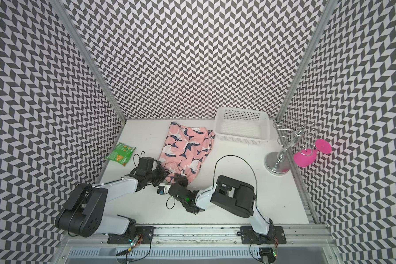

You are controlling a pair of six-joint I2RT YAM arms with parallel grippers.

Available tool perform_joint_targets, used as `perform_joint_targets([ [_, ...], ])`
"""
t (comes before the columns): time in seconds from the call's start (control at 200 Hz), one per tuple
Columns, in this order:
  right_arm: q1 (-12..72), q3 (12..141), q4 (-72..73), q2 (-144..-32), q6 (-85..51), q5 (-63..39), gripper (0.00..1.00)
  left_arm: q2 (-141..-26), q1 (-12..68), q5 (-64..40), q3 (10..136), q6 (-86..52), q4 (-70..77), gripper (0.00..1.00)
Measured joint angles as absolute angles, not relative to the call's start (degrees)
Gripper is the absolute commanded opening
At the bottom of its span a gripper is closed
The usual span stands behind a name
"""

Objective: Roll up the shorts
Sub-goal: Roll the shorts at the center of the board.

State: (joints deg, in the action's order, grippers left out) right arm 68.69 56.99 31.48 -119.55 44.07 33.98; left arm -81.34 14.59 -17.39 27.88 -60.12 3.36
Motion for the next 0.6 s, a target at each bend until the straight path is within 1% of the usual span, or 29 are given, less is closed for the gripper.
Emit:
perform_joint_targets([
  [0.055, 67.7, 58.0, 30.9, -120.1, 43.7, 33.1, 0.45, -81.3, 14.2, -17.8, 27.9, -60.1, 3.3, 0.00],
  [0.075, 67.4, 58.3, 30.1, -120.1, 43.4, 32.5, 0.41, -81.3, 14.1, -17.9, 27.9, -60.1, 3.3, 0.00],
  [0.09, 67.1, 58.4, 29.9, -120.1, 43.3, 32.0, 0.38, -81.3, 14.0, -18.0, 27.9, -60.1, 3.3, 0.02],
  [0.11, 66.8, 58.7, 29.0, -120.1, 42.8, 31.3, 0.33, -81.3, 13.8, -18.2, 27.9, -60.1, 3.3, 0.08],
  [0.13, 66.5, 59.0, 28.4, -120.1, 42.5, 30.5, 0.27, -81.3, 13.6, -18.3, 28.0, -60.1, 3.3, 0.14],
  [0.18, 65.8, 59.9, 26.1, -120.1, 41.1, 28.5, 0.11, -81.2, 13.2, -18.6, 28.0, -60.0, 3.2, 0.36],
  [0.215, 65.2, 60.6, 24.0, -120.1, 39.8, 26.7, 0.05, -80.9, 13.0, -18.8, 28.1, -60.1, 2.7, 0.51],
  [0.25, 64.6, 61.2, 22.4, -120.1, 38.5, 24.8, 0.00, -80.2, 12.8, -18.4, 28.1, -59.9, 2.3, 0.59],
  [0.275, 64.2, 61.7, 21.1, -119.8, 37.5, 23.6, 0.00, -79.6, 12.5, -18.2, 28.1, -59.9, 2.1, 0.64],
  [0.335, 63.3, 62.9, 18.3, -119.5, 35.5, 20.8, 0.00, -77.3, 11.6, -17.7, 28.1, -59.9, 1.1, 0.69],
  [0.366, 63.0, 63.3, 17.1, -119.2, 34.5, 19.2, 0.00, -75.9, 11.4, -17.5, 28.1, -59.6, 0.8, 0.75],
  [0.461, 61.8, 64.4, 13.1, -118.3, 31.2, 14.1, 0.00, -69.8, 10.3, -16.0, 28.1, -59.3, -0.2, 0.77],
  [0.601, 59.9, 64.9, 7.7, -116.4, 26.3, 5.4, 0.00, -59.3, 7.8, -13.0, 27.2, -59.2, -2.0, 0.77],
])
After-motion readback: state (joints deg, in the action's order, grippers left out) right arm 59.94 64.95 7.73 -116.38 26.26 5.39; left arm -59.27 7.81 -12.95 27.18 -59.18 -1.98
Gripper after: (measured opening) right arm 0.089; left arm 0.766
